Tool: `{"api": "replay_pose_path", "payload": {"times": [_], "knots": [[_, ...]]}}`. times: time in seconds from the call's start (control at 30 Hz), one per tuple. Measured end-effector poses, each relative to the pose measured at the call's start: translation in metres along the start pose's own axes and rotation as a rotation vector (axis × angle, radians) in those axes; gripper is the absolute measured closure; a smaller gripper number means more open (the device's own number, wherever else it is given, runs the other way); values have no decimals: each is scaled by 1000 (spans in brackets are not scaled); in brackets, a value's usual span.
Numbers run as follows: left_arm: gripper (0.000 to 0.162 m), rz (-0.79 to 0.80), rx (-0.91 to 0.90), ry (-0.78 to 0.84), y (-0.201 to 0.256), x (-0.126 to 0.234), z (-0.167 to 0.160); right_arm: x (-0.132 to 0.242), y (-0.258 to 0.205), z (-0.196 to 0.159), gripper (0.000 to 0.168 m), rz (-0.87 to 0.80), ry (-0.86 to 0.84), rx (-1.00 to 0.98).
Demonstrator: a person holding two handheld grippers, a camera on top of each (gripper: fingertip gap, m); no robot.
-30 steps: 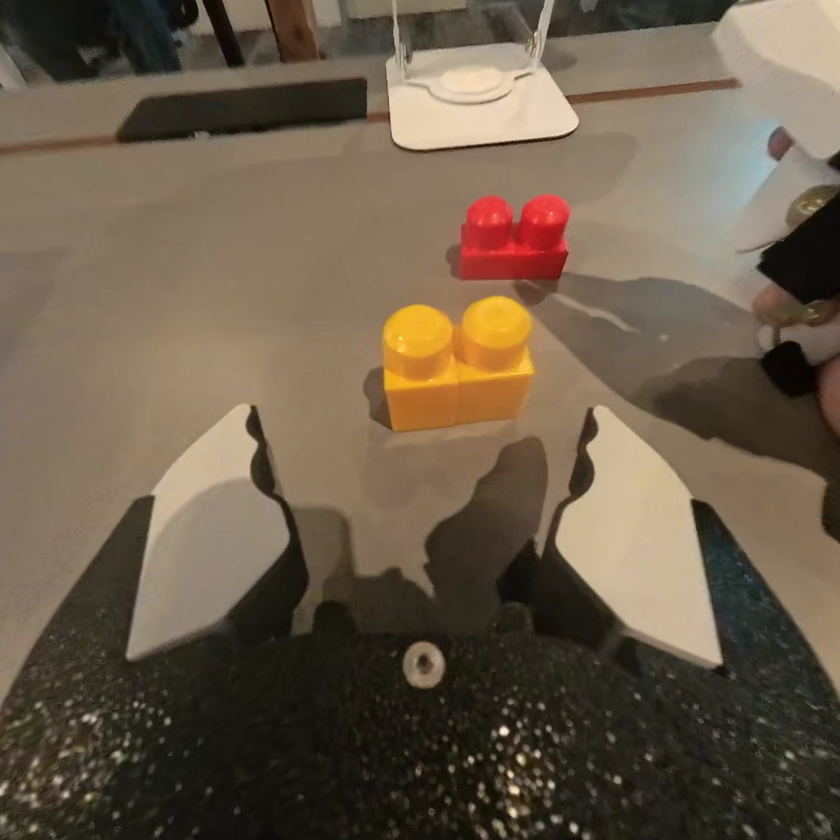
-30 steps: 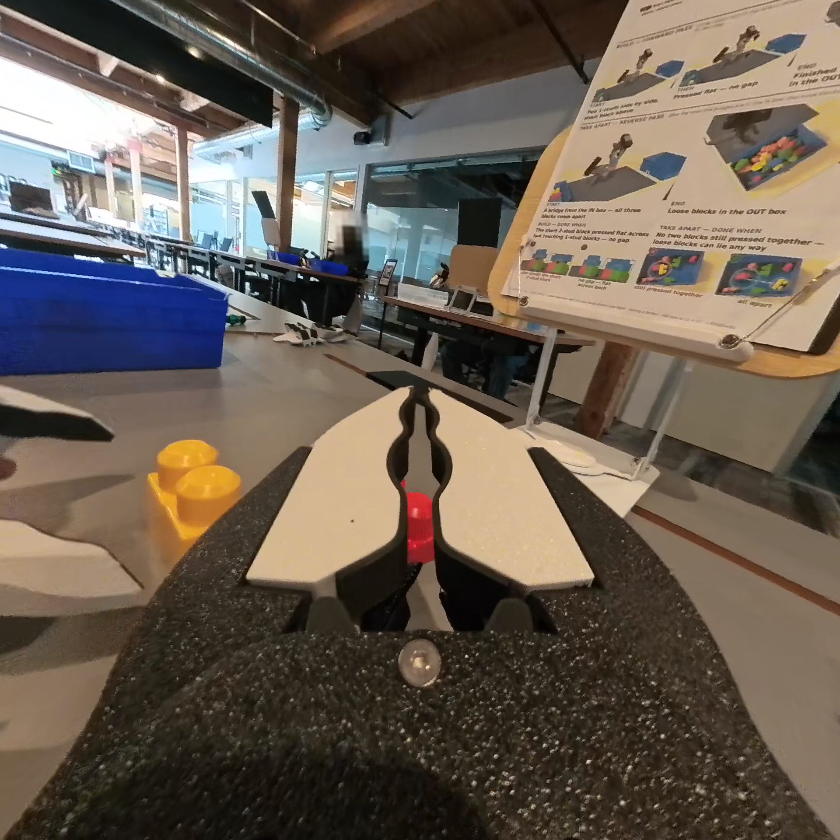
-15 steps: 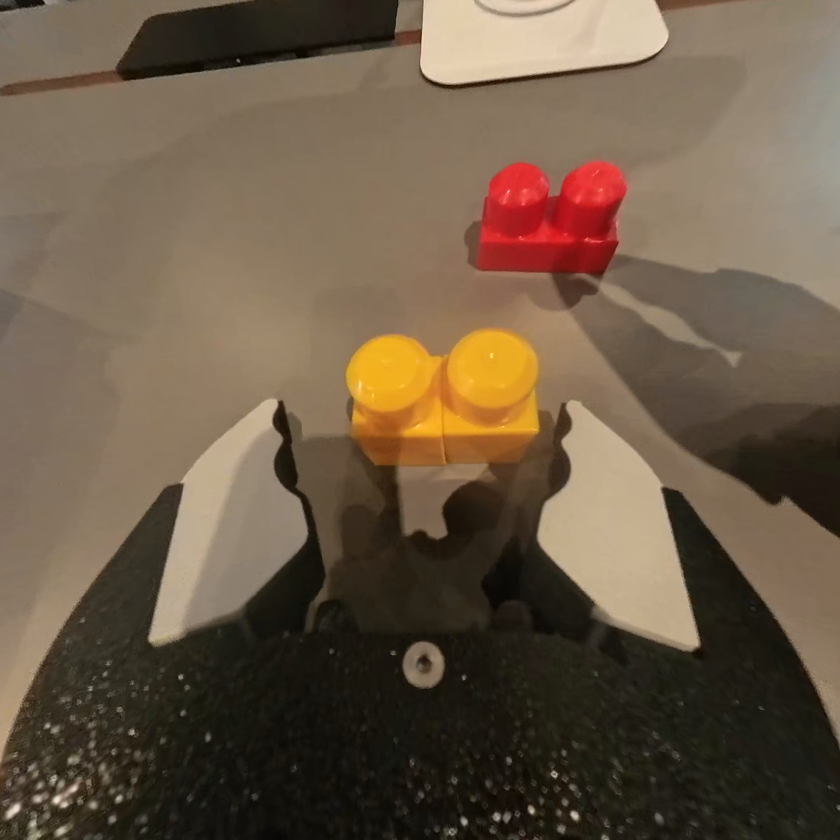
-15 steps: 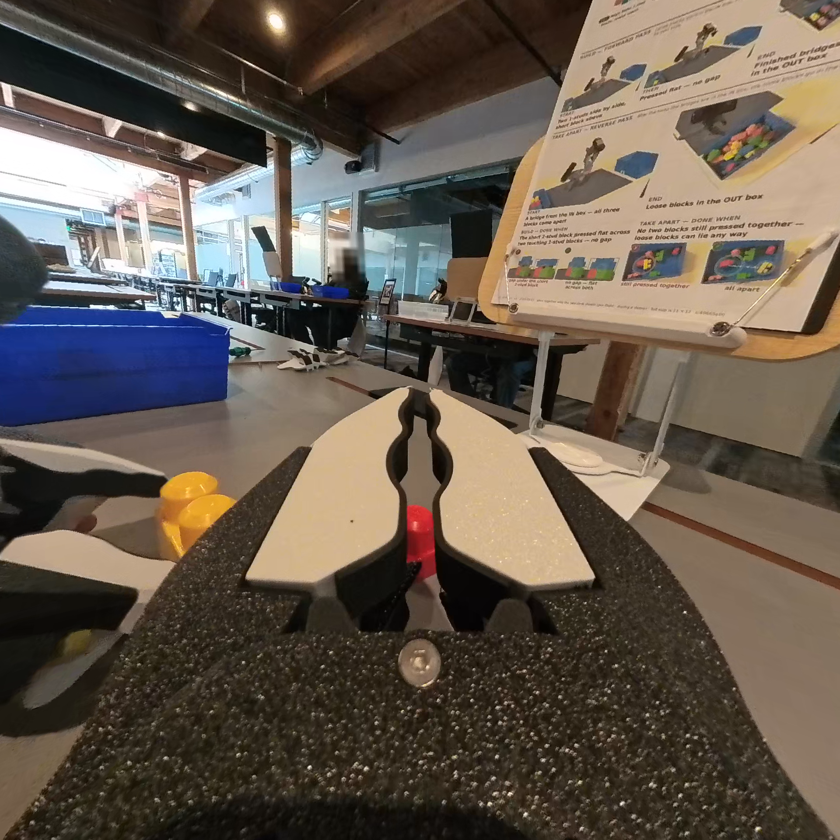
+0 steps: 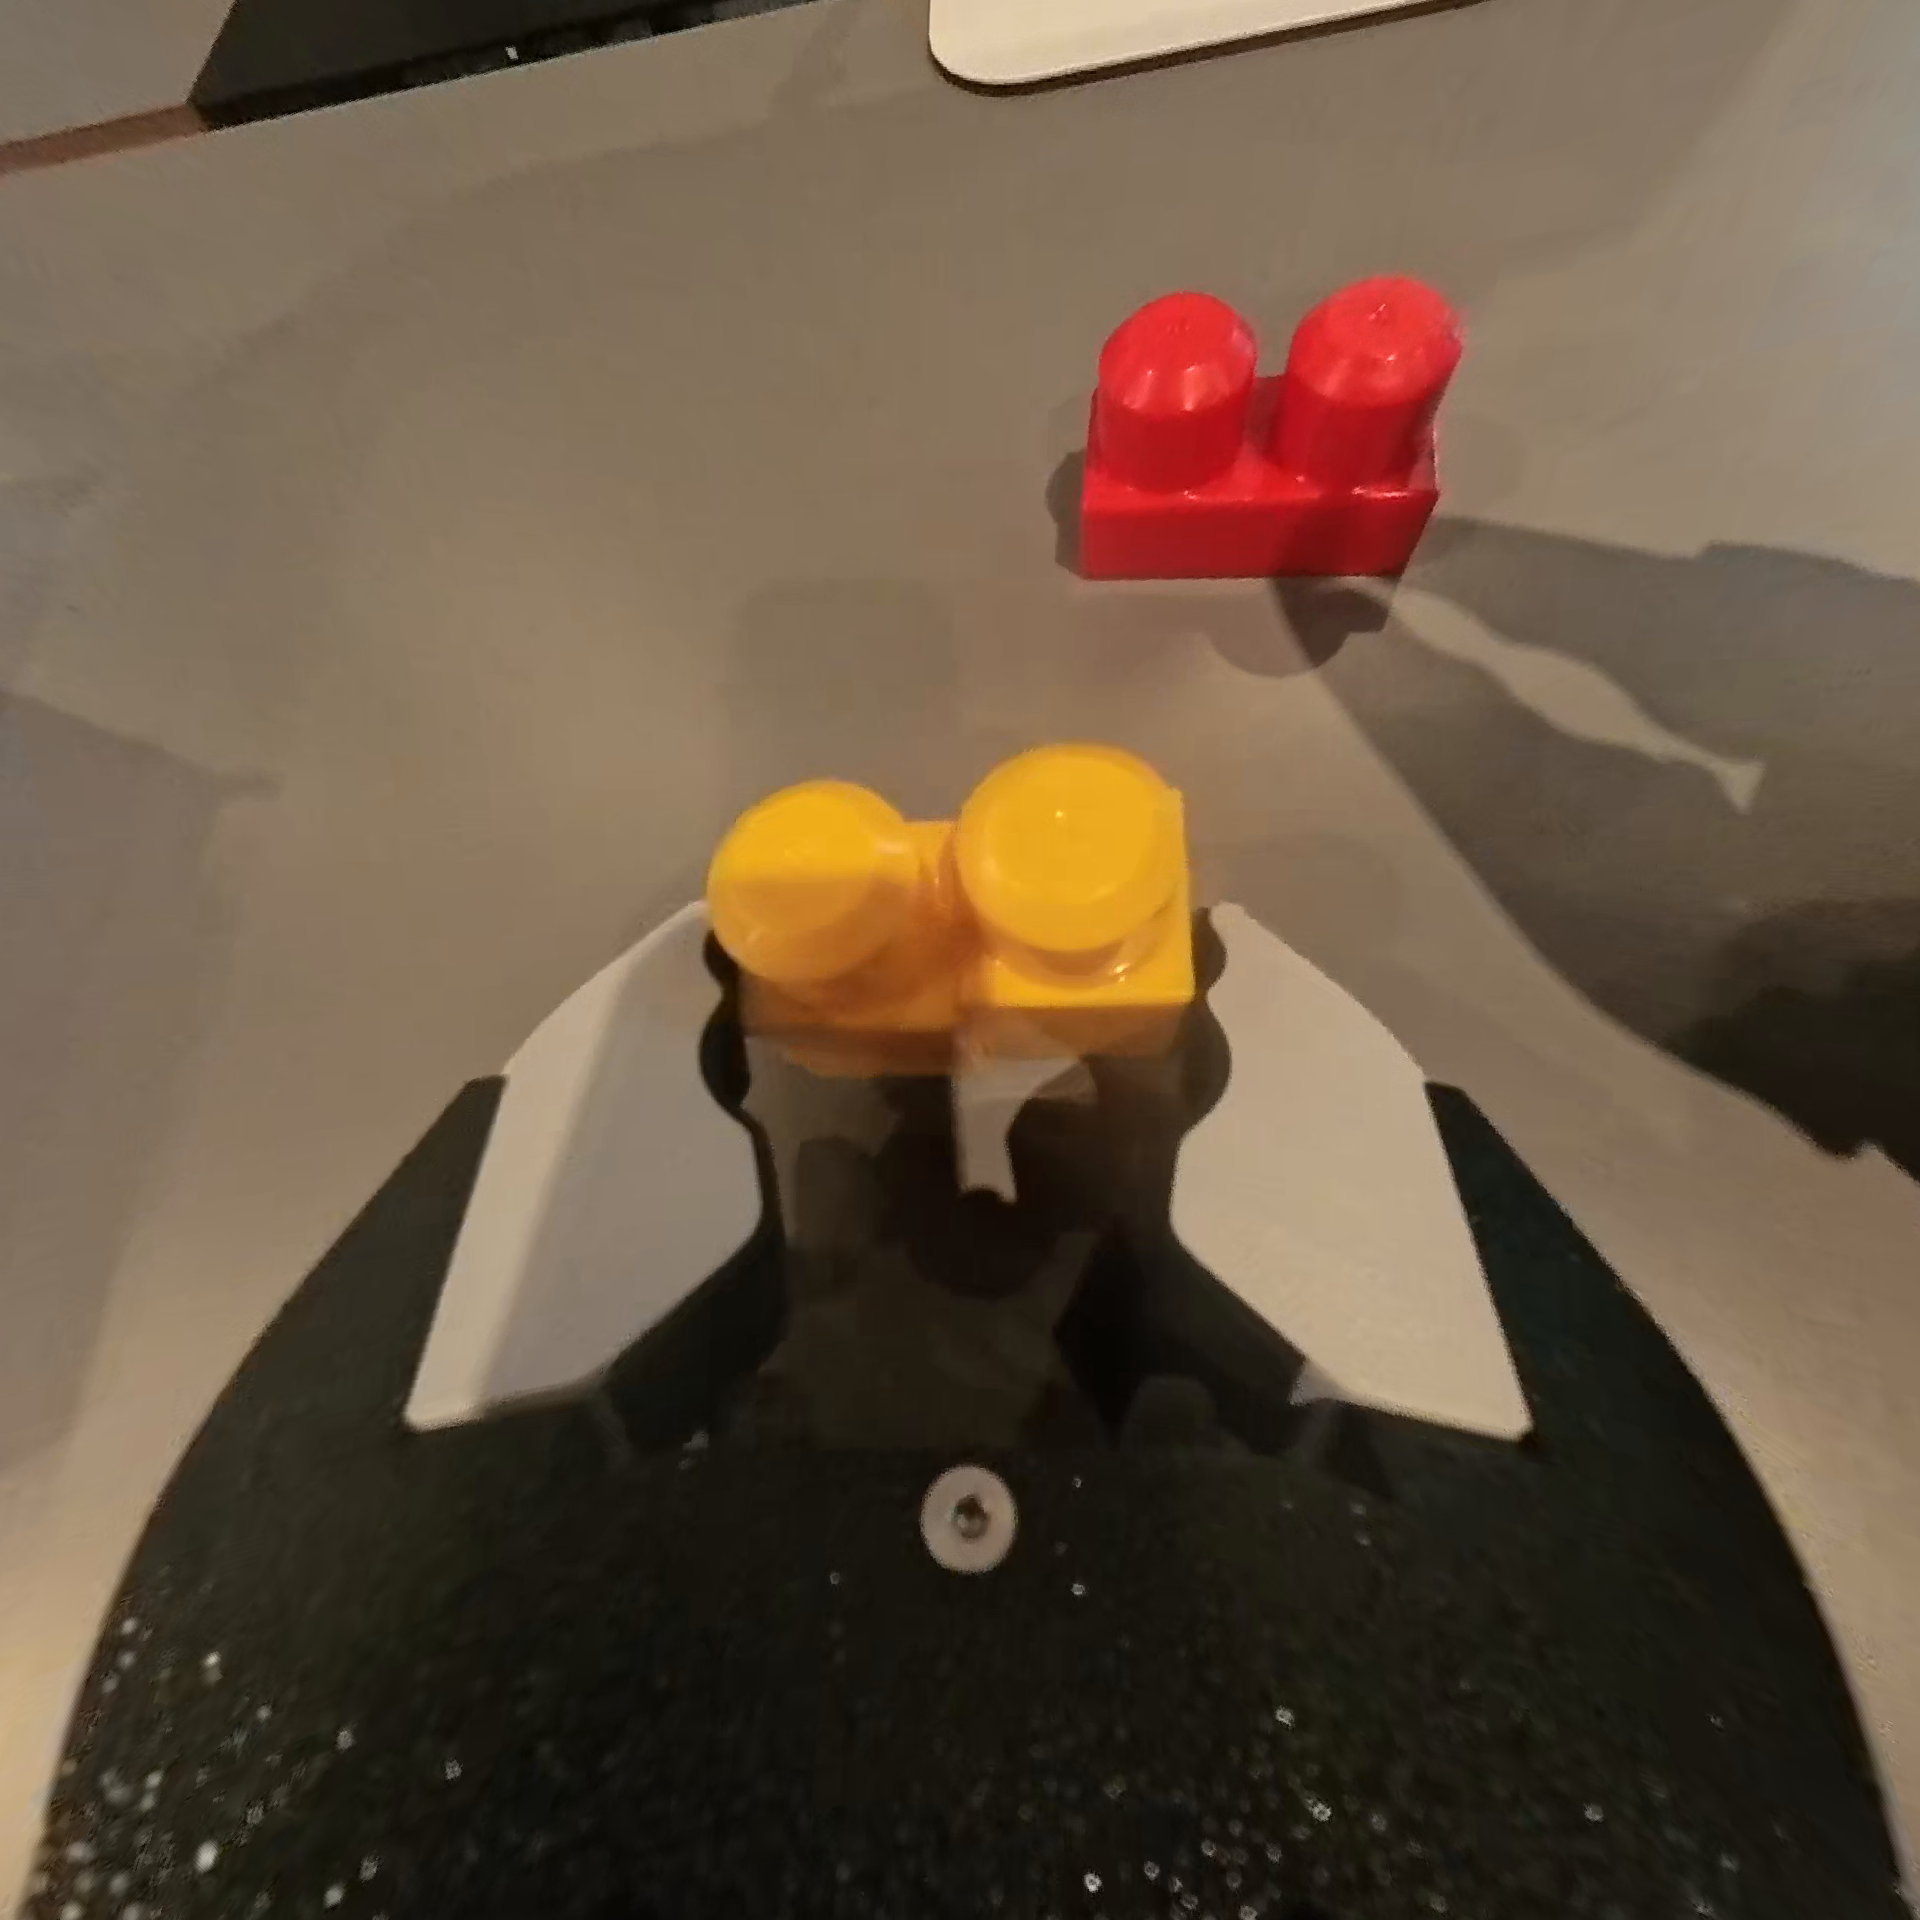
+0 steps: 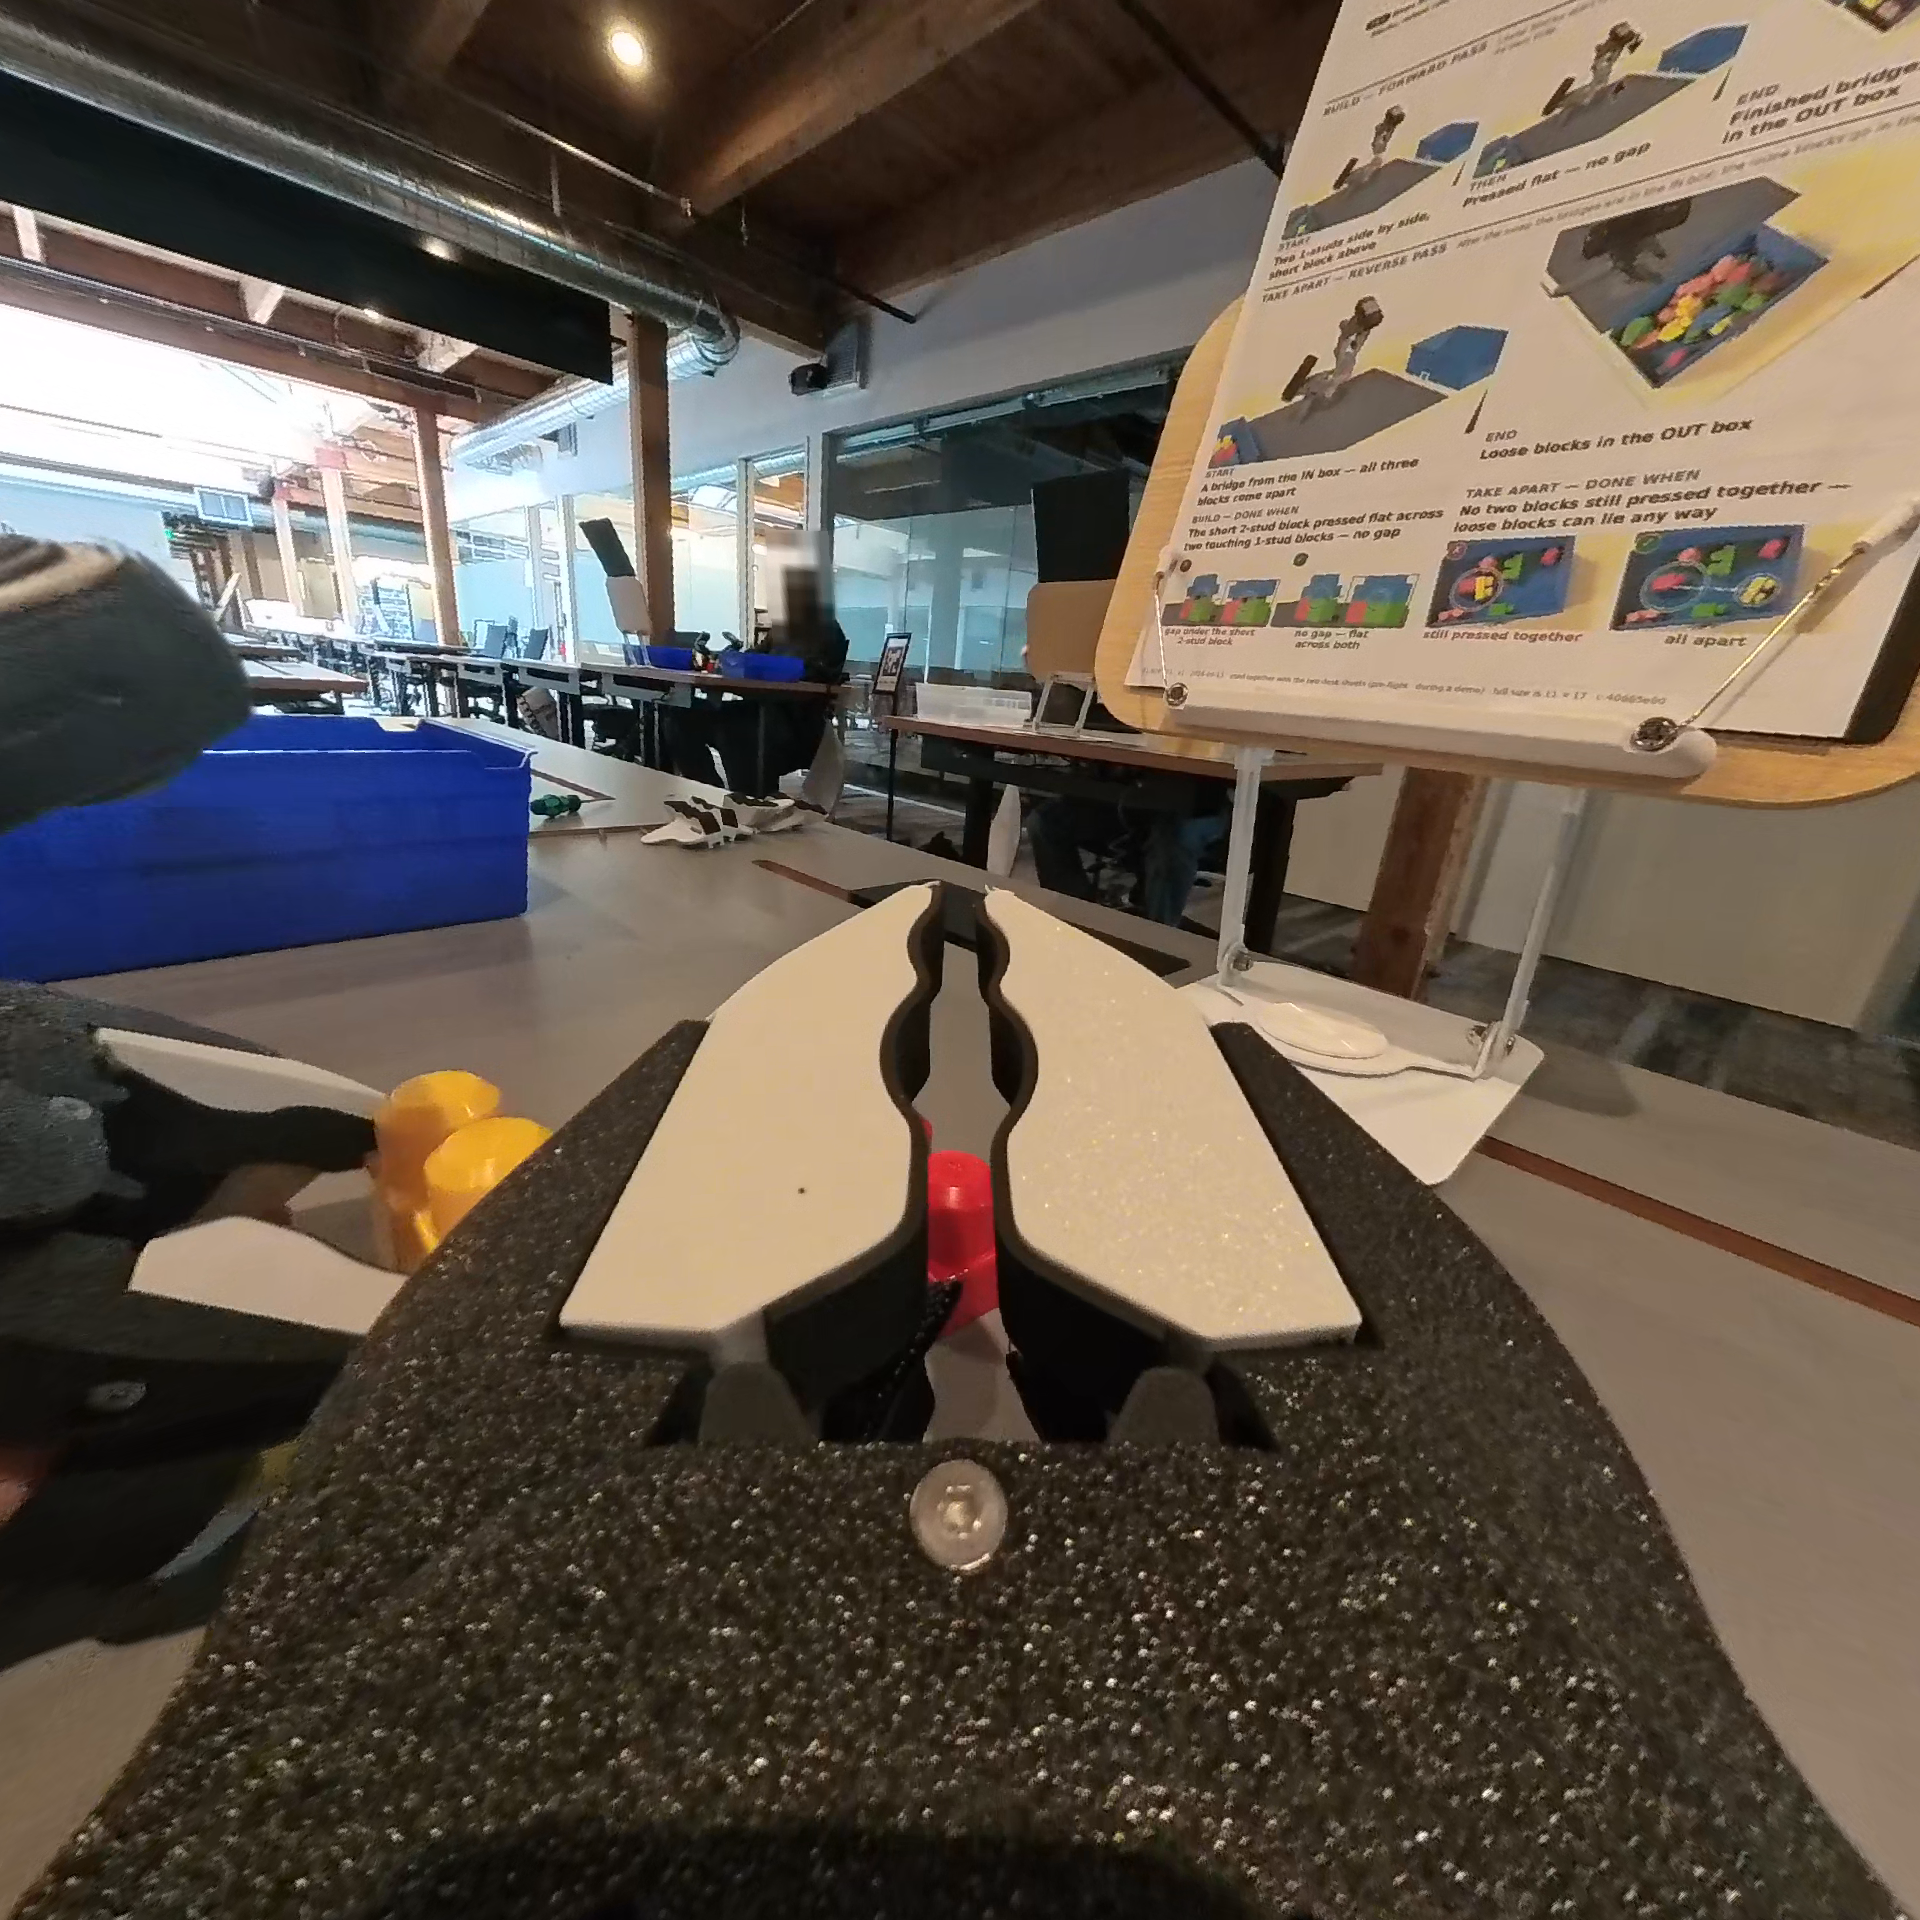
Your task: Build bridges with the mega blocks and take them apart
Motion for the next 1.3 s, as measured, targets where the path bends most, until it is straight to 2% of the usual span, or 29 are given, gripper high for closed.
{"api": "replay_pose_path", "payload": {"times": [0.47, 0.77, 0.97, 1.1, 1.3], "knots": [[83, -15, 3, -3, -2, -1, 0, 3, 0, 1, 163, 7, -1, 0], [83, -269, -198, 47, -13, 1, -3, 2, -2, 0, 166, 67, -25, 13], [83, -350, -254, 60, -17, 2, -4, -8, -17, -9, 168, 284, -185, -7], [83, -356, -263, 62, -17, 2, -4, -24, -27, -15, 168, 457, -354, -11], [77, -334, -236, 52, -21, 4, -7, -41, -33, -24, 168, 596, -561, 9]]}}
Point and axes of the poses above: each gripper's, where its closed fingertips meet, x back along the fingers, z out of its top, y = z × x across the jaws, the point moved 9 cm from there along x, back along the fingers, and after that the axes turned 1 degree about y, right-handed, at the moved point
